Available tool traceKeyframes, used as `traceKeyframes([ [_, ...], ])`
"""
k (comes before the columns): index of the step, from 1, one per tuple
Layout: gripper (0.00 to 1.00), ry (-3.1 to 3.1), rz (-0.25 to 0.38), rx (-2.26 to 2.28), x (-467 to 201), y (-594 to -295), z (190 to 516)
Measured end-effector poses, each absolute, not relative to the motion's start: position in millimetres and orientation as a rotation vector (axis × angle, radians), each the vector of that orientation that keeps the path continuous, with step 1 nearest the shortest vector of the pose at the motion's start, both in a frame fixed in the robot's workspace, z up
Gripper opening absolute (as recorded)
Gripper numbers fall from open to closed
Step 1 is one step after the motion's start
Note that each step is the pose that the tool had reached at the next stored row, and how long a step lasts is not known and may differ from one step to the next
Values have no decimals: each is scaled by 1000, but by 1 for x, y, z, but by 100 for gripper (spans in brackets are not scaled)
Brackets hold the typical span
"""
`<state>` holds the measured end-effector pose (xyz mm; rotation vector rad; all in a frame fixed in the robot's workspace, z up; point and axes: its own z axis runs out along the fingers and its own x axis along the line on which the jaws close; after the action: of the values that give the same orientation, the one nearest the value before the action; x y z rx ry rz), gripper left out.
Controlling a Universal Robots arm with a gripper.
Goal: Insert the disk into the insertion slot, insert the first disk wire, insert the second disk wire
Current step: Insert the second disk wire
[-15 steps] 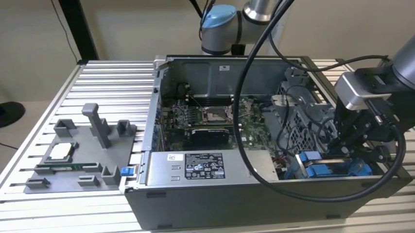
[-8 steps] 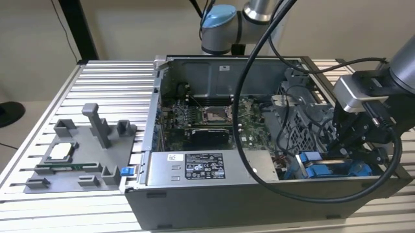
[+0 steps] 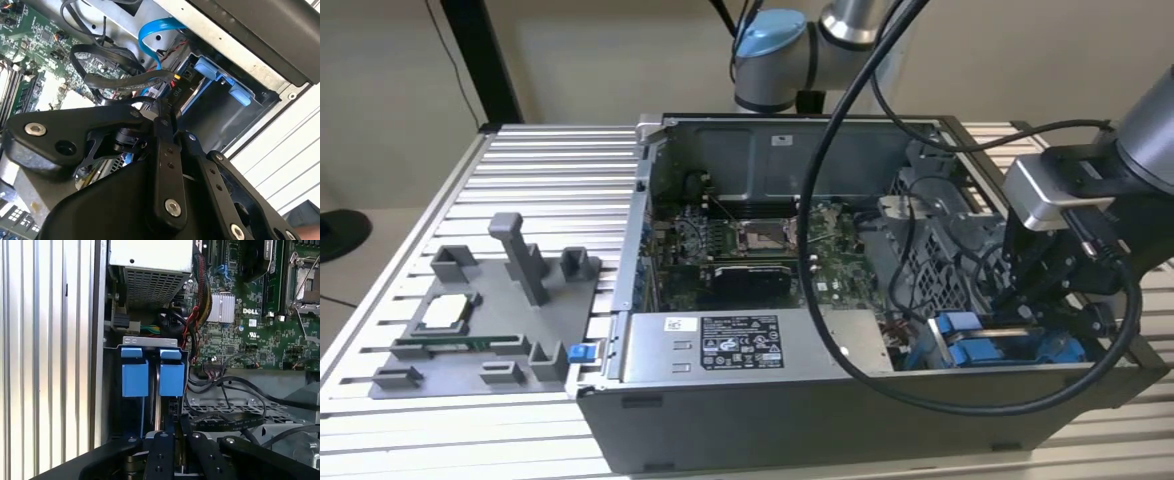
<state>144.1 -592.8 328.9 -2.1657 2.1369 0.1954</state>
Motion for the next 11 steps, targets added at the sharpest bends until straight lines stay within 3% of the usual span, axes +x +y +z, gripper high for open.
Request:
traceKeyframes([
  [1, 0, 2137, 195, -2166, 144, -593, 329],
  [2, 100, 2136, 197, -2165, 144, -593, 328],
  [11, 100, 2135, 199, -2164, 144, -593, 330],
])
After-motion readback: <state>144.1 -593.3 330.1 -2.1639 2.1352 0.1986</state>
